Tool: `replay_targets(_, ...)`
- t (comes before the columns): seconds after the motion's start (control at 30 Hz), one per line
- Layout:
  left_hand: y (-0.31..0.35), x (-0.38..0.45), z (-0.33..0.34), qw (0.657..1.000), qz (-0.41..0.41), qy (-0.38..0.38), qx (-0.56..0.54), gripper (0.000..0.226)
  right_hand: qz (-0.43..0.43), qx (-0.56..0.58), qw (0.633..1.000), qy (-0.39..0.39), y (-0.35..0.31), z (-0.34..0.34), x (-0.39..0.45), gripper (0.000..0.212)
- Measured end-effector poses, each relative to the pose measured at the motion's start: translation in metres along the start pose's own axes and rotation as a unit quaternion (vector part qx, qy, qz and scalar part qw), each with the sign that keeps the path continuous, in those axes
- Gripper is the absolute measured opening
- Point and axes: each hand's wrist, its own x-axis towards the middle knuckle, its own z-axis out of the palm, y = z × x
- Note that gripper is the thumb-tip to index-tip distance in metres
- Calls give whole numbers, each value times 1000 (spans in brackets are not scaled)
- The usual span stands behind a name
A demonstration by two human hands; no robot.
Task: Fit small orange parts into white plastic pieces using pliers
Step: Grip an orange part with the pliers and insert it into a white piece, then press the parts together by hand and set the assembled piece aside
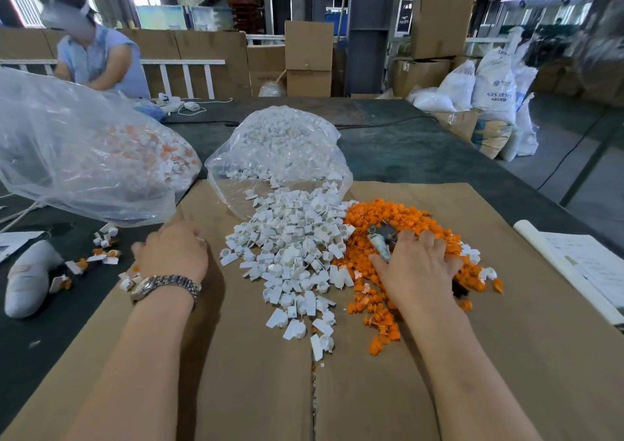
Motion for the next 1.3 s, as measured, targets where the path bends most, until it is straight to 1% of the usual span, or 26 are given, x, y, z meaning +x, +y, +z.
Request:
replay_targets(0.07, 2, -3, 3, 1000, 12, 18, -14, 14, -22, 29, 999, 27, 0, 2, 0, 62)
replay_targets(0.1, 4, -5, 4, 999, 20, 24, -24, 14, -43, 45, 997, 46, -1, 2, -1, 57)
replay_targets(0.17, 7, -9, 4, 998, 33, 32, -50, 15, -101, 63, 990, 76, -2, 2, -1, 39)
replay_targets(0.2, 9, -12, 3, 997, 42, 35, -56, 16, -127, 54, 987, 78, -3, 1, -2, 31)
replay_targets(0.23, 12, -15, 3, 996, 56, 40, -55, 17, -145, 36, 986, 71, -5, 1, -4, 25)
replay_targets(0.3, 17, -22, 2, 992, 96, 48, -65, 17, -159, -5, 987, 38, -9, 3, -6, 23)
replay_targets(0.37, 23, -28, 0, 984, 123, 44, -122, 14, -162, -29, 986, 19, -13, 4, -7, 18)
replay_targets(0.43, 28, -33, -2, 971, 135, 39, -193, 13, -166, -44, 985, 23, -17, 3, -7, 9)
replay_targets(0.47, 30, -36, -3, 965, 142, 40, -215, 12, -166, -51, 984, 26, -19, 3, -7, 8)
replay_targets(0.5, 32, -39, -5, 960, 149, 35, -234, 11, -166, -57, 984, 30, -21, 4, -6, 11)
replay_targets(0.67, 43, -54, -8, 920, 161, -43, -355, 12, -172, -73, 982, 23, -29, 4, -5, 18)
replay_targets(0.7, 45, -58, -9, 909, 158, -58, -383, 14, -174, -76, 982, 21, -29, 4, -5, 19)
replay_targets(0.73, 47, -61, -10, 888, 152, -78, -426, 18, -175, -76, 981, 23, -30, 3, -5, 18)
replay_targets(0.8, 48, -66, -11, 826, 137, -138, -529, 26, -171, -64, 982, 39, -28, 0, -5, 14)
replay_targets(0.83, 47, -67, -11, 800, 132, -169, -561, 26, -170, -49, 983, 52, -27, -1, -4, 14)
replay_targets(0.87, 46, -69, -10, 784, 133, -194, -574, 25, -171, -22, 983, 61, -25, -4, -3, 13)
replay_targets(0.9, 45, -69, -8, 776, 138, -216, -576, 23, -170, 15, 983, 64, -24, -8, -2, 13)
replay_targets(0.97, 42, -70, -3, 757, 138, -250, -588, 22, -164, 109, 979, 46, -23, -17, 0, 16)
replay_targets(1.0, 42, -70, 0, 738, 128, -264, -608, 23, -161, 160, 973, 29, -24, -21, 1, 14)
replay_targets(1.1, 43, -69, 2, 665, 101, -298, -677, 34, -153, 312, 937, -36, -30, -28, 1, 5)
replay_targets(1.13, 43, -69, 2, 641, 99, -308, -696, 38, -149, 363, 918, -63, -32, -27, -1, 6)
replay_targets(1.17, 43, -69, 2, 622, 101, -315, -710, 42, -144, 405, 898, -87, -34, -25, -3, 11)
replay_targets(1.23, 43, -68, 2, 606, 100, -323, -720, 43, -142, 465, 865, -122, -35, -20, -6, 20)
replay_targets(1.3, 43, -67, 1, 596, 94, -333, -725, 40, -151, 506, 838, -135, -34, -15, -10, 19)
